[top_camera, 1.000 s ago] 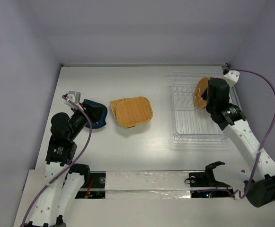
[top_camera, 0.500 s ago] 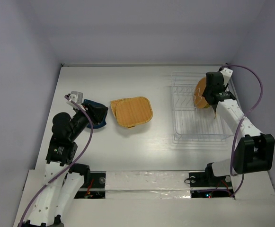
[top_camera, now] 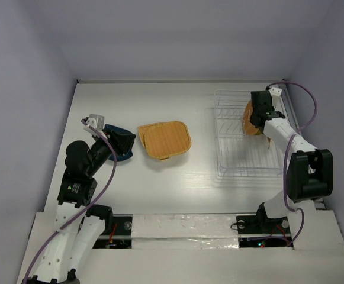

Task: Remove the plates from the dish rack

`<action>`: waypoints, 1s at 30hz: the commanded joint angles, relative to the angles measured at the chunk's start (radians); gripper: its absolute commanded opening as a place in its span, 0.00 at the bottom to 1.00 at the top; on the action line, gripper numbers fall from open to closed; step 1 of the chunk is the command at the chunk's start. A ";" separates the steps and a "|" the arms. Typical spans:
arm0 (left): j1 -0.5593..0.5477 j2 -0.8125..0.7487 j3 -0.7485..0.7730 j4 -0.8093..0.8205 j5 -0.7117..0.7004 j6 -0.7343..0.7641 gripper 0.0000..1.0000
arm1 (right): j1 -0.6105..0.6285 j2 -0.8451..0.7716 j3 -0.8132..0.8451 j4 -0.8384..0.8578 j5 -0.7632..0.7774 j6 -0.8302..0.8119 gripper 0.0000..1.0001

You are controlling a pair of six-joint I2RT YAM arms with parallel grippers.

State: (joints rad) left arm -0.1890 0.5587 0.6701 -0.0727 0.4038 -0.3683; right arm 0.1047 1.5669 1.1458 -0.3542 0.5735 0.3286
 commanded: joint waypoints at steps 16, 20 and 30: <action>-0.004 -0.003 0.028 0.037 0.012 0.005 0.30 | 0.065 -0.192 -0.009 0.038 0.129 -0.036 0.00; -0.004 -0.002 0.028 0.037 0.010 0.003 0.30 | 0.085 -0.274 0.008 0.020 0.121 -0.034 0.00; -0.004 0.001 0.028 0.040 0.010 0.003 0.30 | 0.231 -0.525 -0.041 0.073 -0.348 0.105 0.00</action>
State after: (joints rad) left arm -0.1890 0.5591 0.6701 -0.0723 0.4042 -0.3687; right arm 0.2817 1.0847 1.1175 -0.4007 0.4908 0.3519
